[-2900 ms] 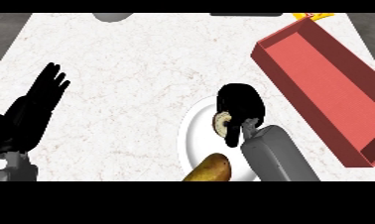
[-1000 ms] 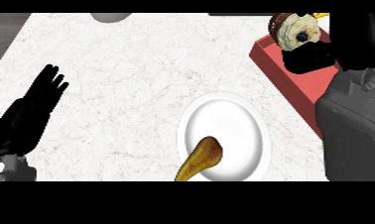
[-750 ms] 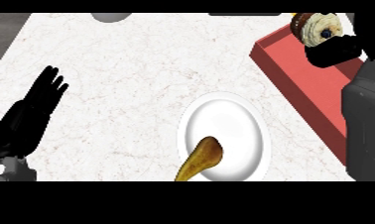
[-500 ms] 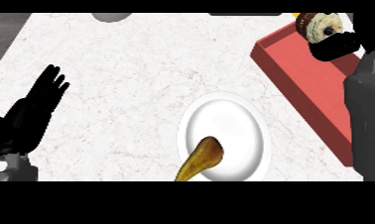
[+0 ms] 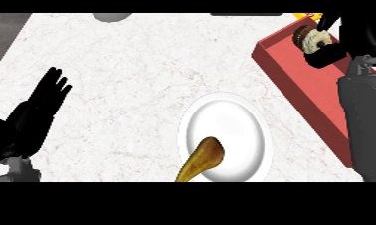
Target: Pick the cupcake from the plate and place it in the cardboard box
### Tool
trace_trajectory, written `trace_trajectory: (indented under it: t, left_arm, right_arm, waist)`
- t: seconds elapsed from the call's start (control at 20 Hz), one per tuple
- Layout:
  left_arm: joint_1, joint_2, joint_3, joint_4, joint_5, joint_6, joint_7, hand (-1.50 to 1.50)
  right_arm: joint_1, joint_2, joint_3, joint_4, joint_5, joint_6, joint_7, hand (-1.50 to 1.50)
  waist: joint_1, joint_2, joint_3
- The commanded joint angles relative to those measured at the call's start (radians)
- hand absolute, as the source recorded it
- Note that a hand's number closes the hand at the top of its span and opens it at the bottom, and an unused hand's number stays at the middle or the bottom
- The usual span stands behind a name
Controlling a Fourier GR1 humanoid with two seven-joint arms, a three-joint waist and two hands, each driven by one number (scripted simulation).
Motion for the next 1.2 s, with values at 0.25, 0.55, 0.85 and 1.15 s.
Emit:
trace_trajectory:
  t: [0.25, 0.55, 0.85, 1.15]
  left_arm:
    - [0.000, 0.018, 0.024, -0.008, 0.021, -0.020, 0.014, 0.00]
    - [-0.032, 0.029, 0.027, -0.020, 0.021, 0.000, 0.075, 0.00]
    - [-0.021, 0.008, 0.014, -0.031, -0.006, 0.022, 0.056, 0.00]
    - [0.026, -0.006, -0.002, -0.084, -0.006, 0.010, 0.051, 0.00]
  right_arm:
    - [0.071, -0.008, -0.074, 0.194, -0.070, -0.024, -0.051, -1.50]
    - [0.095, 0.044, -0.112, 0.097, -0.168, -0.144, -0.158, -1.50]
    - [0.085, 0.110, -0.298, 0.021, -0.343, -0.321, -0.176, -1.50]
    - [0.201, 0.048, -0.444, -0.101, -0.551, -0.252, -0.198, -1.50]
  waist:
    - [0.002, 0.000, 0.000]
    - [-0.005, -0.002, 0.000]
    - [-0.012, -0.003, 0.001]
    - [-0.014, -0.006, 0.000]
